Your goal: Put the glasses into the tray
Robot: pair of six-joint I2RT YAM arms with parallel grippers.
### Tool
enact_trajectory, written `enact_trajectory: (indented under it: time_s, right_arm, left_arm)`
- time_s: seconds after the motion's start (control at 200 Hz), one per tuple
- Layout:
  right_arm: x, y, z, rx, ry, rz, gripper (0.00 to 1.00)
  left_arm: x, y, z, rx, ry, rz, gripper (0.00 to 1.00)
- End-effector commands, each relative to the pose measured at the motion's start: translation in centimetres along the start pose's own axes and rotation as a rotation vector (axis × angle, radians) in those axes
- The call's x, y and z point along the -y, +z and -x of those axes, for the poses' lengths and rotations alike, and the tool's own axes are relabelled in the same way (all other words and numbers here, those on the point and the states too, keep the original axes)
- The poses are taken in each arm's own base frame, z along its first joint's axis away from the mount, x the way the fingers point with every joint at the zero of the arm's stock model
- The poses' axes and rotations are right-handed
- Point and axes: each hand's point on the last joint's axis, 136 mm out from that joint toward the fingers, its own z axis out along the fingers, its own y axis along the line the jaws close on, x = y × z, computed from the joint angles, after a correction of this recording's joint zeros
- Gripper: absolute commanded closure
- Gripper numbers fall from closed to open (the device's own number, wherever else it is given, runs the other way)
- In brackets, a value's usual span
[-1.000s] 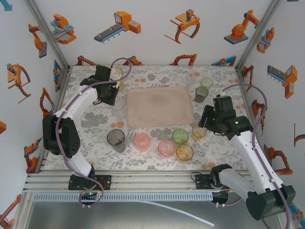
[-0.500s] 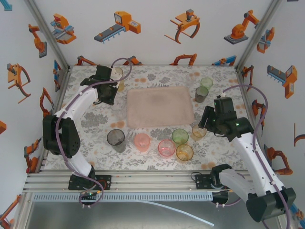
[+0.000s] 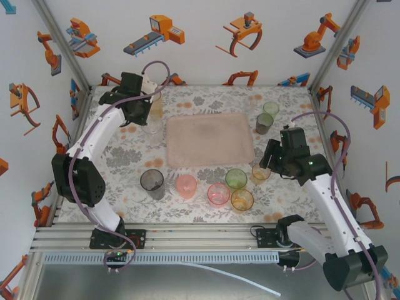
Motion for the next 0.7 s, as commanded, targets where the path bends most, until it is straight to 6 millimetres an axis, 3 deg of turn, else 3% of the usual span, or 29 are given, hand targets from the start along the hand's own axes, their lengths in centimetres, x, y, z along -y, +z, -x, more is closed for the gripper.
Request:
enact_trajectory:
  time_s: [0.0,0.34,0.696]
  right_arm:
    - [-0.1,-0.1,0.3,0.009,-0.006,0.006,0.43]
    - [0.3,-0.9,0.2,0.008,-0.001,-0.012,0.42]
    - [0.7,-1.0,-0.1,0.0,-0.002,-0.031,0.42]
  left_arm:
    - [0.4,-1.0,2.3,0.047,0.023,-0.013,0.89]
    - [2.5,2.0,7.4,0.105,0.058,-0.041,0.89]
    - [4.0,6.7,9.1,0.095,0.064,-0.048,0.9]
